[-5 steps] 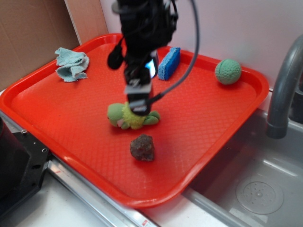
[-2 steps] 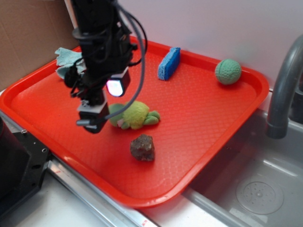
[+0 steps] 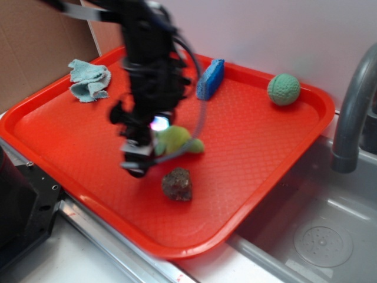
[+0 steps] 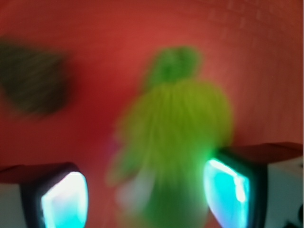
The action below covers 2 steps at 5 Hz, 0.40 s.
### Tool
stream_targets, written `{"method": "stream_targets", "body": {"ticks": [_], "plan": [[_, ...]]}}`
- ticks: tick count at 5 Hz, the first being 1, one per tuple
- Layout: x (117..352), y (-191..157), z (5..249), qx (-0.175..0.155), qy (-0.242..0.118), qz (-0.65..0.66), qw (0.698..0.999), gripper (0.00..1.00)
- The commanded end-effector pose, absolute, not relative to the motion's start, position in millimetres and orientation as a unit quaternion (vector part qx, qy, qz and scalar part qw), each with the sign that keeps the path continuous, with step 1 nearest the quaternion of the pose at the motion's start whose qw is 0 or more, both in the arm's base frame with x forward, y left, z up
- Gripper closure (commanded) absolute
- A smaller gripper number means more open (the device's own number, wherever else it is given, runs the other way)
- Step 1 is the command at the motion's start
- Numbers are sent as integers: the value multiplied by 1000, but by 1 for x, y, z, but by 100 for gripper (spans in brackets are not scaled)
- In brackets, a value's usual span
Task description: Grab the green animal.
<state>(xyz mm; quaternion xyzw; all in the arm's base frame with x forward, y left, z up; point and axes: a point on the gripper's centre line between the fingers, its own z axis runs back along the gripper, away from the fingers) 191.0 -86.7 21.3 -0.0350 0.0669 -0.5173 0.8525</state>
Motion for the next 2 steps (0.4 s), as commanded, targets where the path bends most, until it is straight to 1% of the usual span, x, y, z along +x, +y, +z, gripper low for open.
{"method": "stream_targets", "body": {"ticks": [1, 2], "plan": [[191, -84, 30, -37, 70, -500, 862, 100], [182, -81, 53, -25, 38, -469, 882, 100]]}}
